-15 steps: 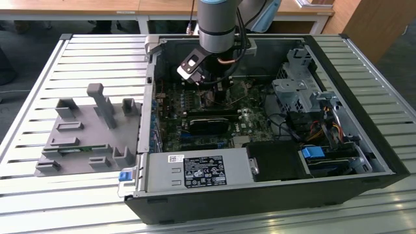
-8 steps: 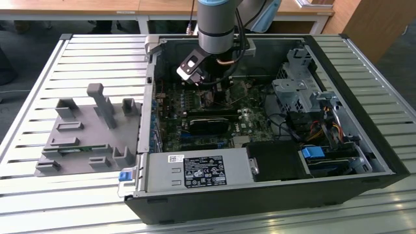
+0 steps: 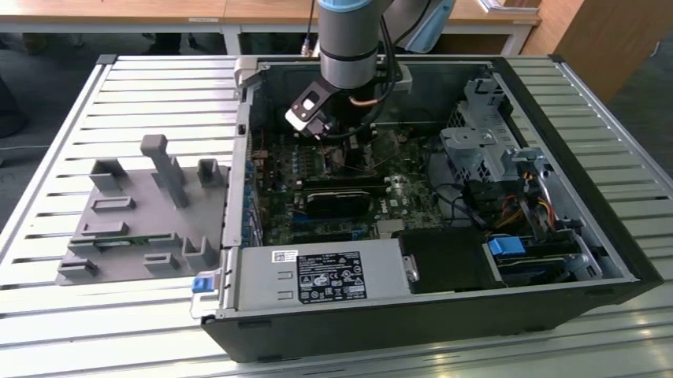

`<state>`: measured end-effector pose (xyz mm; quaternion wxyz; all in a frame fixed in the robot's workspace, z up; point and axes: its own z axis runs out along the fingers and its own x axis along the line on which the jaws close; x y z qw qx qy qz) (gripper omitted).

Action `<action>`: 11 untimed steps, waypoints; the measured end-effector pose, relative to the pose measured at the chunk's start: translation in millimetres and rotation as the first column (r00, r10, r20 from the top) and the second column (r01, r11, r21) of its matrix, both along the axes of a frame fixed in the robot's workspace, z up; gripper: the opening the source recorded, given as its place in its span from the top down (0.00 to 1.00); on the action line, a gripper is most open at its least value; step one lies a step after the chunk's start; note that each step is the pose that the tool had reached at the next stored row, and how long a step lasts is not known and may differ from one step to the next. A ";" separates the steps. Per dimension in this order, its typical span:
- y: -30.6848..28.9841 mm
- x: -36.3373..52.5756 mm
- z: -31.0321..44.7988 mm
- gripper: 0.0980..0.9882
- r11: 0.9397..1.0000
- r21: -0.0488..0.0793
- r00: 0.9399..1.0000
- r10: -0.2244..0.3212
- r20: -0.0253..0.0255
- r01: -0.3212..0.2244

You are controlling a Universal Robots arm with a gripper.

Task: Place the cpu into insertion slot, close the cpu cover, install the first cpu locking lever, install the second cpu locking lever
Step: 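Place the cpu into insertion slot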

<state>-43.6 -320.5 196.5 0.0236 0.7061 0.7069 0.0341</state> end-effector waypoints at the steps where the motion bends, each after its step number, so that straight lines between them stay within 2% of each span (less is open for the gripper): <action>1: 0.3 -0.1 -0.5 0.50 1.000 0.000 1.000 0.000 0.000 0.000; 11: 1.5 -0.5 -5.1 0.50 1.000 -0.001 1.000 0.000 0.000 0.000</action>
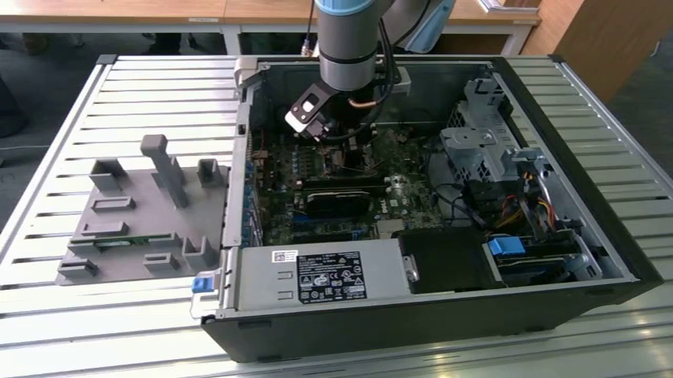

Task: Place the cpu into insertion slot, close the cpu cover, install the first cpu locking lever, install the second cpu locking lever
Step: 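Place the cpu into insertion slot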

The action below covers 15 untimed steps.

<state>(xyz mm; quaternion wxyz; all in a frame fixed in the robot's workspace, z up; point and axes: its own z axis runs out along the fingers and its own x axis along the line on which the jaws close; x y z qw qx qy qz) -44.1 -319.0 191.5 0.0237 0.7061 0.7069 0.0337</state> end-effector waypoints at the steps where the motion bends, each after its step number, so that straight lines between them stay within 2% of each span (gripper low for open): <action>1: 0.0 0.0 -0.1 0.50 1.000 0.000 1.000 0.000 0.000 0.000; 6: 0.1 0.0 -0.1 0.50 1.000 0.000 1.000 0.000 0.000 0.000; 9: 0.3 0.1 2.5 0.50 1.000 0.003 1.000 0.000 0.001 0.000; 15: -1.8 -0.1 2.4 0.50 1.000 0.002 1.000 -0.005 0.000 0.005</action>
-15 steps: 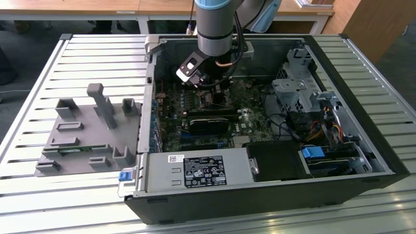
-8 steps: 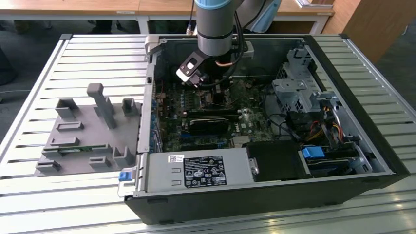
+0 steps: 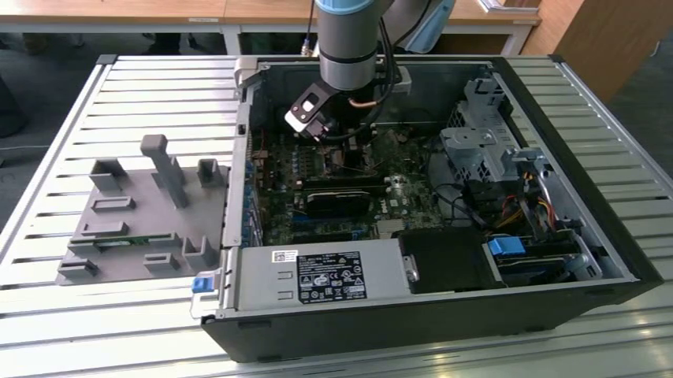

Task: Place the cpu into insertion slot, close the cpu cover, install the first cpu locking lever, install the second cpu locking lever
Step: 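Place the cpu into insertion slot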

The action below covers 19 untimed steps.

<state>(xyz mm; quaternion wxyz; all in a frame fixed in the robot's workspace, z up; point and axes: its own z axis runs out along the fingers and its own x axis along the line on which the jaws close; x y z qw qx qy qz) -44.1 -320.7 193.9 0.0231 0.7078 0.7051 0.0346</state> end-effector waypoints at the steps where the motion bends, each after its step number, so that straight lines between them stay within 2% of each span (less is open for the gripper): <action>1: -0.1 0.0 -0.2 0.50 1.000 0.000 1.000 0.000 0.000 0.000; 16: 0.0 0.0 -2.5 0.49 1.000 0.001 1.000 0.000 0.000 0.000; 17: 0.0 0.0 -2.5 0.42 1.000 0.001 1.000 0.000 0.000 0.000; 19: -0.1 -0.1 -2.4 0.42 1.000 0.000 1.000 0.000 0.000 0.000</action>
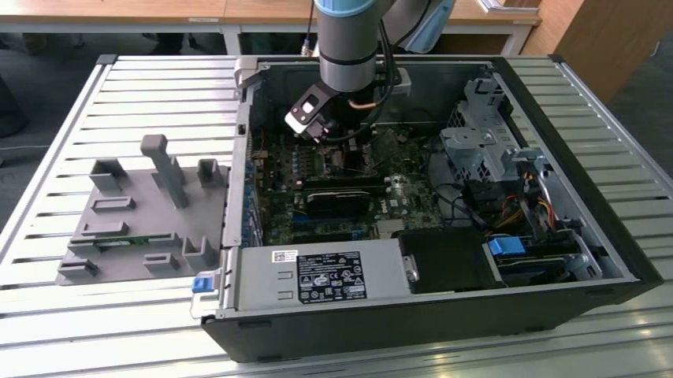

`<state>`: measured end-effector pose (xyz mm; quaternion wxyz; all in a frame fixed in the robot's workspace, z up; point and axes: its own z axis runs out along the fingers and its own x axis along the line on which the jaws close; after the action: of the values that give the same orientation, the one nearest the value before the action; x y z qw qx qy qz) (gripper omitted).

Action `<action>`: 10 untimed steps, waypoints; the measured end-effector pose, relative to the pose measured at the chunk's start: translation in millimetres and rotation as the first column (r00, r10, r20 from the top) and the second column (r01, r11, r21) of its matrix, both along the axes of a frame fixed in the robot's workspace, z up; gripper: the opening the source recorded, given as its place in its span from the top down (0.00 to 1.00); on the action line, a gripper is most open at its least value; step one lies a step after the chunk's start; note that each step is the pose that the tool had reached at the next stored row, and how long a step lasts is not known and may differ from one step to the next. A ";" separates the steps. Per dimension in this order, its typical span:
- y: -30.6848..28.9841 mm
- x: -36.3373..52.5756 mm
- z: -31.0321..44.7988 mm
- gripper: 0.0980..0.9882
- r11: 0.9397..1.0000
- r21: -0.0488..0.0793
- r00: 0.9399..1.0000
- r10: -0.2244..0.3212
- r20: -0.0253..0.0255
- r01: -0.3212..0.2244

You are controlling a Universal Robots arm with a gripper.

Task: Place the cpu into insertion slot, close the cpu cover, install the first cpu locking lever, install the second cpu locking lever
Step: 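Place the cpu into insertion slot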

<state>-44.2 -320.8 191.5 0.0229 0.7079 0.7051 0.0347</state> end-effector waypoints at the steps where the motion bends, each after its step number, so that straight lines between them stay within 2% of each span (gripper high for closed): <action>1: 0.0 0.0 0.0 0.42 1.000 0.000 1.000 0.000 0.000 0.000; 10: 0.0 0.0 6.9 0.42 1.000 0.000 1.000 0.000 0.000 0.000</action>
<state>-44.2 -320.8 198.4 0.0229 0.7079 0.7051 0.0347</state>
